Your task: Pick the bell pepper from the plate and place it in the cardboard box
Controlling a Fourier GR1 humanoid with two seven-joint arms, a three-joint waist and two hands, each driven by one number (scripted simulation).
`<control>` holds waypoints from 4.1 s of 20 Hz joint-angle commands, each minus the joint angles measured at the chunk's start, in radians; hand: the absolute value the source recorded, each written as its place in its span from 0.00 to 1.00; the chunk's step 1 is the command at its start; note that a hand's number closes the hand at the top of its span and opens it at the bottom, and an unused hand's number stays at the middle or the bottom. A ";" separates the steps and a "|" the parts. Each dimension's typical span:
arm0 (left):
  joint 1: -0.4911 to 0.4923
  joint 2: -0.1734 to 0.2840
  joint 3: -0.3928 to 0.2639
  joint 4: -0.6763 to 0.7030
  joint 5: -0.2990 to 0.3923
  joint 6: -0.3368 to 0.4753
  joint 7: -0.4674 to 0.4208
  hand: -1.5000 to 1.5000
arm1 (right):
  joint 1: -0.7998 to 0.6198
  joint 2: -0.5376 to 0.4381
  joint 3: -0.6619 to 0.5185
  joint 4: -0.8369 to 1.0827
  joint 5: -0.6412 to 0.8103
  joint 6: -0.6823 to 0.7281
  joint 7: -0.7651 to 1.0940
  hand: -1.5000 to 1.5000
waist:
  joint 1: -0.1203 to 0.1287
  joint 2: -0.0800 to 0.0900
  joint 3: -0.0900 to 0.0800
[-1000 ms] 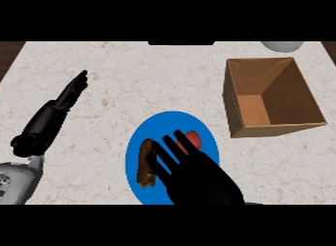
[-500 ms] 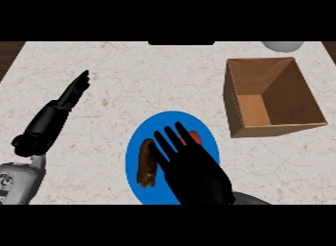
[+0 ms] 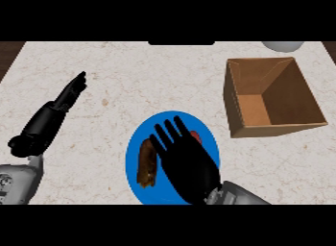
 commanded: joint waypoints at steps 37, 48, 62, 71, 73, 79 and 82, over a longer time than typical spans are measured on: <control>0.008 -0.114 0.082 -0.077 -0.117 -0.087 0.063 0.50 | 0.012 0.138 -0.197 0.513 0.352 -0.523 -0.491 1.00 | 0.002 0.000 0.000; -0.030 -0.111 0.075 -0.067 -0.097 -0.120 0.028 0.50 | -0.158 0.204 -0.643 0.605 0.069 -0.526 0.116 1.00 | 0.077 0.030 0.004; -0.073 -0.134 0.064 -0.003 -0.117 -0.111 0.034 0.50 | -0.678 0.205 -0.649 0.904 0.151 -0.813 0.740 1.00 | 0.068 0.017 -0.002; -0.040 -0.142 0.076 -0.034 -0.124 -0.086 0.066 0.50 | -0.752 0.147 -0.802 0.966 0.273 -0.900 0.859 1.00 | 0.020 0.005 0.000; -0.050 -0.108 0.114 0.003 -0.110 -0.105 0.027 0.50 | -0.763 0.100 -0.849 0.985 0.267 -0.891 0.825 1.00 | 0.015 0.008 -0.001; -0.003 -0.126 0.088 -0.058 -0.149 -0.076 0.044 0.50 | -0.641 0.077 -0.885 0.958 0.264 -0.780 0.781 1.00 | -0.005 -0.004 0.000; -0.002 -0.095 0.126 -0.032 -0.102 -0.121 0.032 0.50 | -0.622 0.059 -0.966 0.969 0.171 -0.710 0.731 1.00 | -0.011 -0.004 0.000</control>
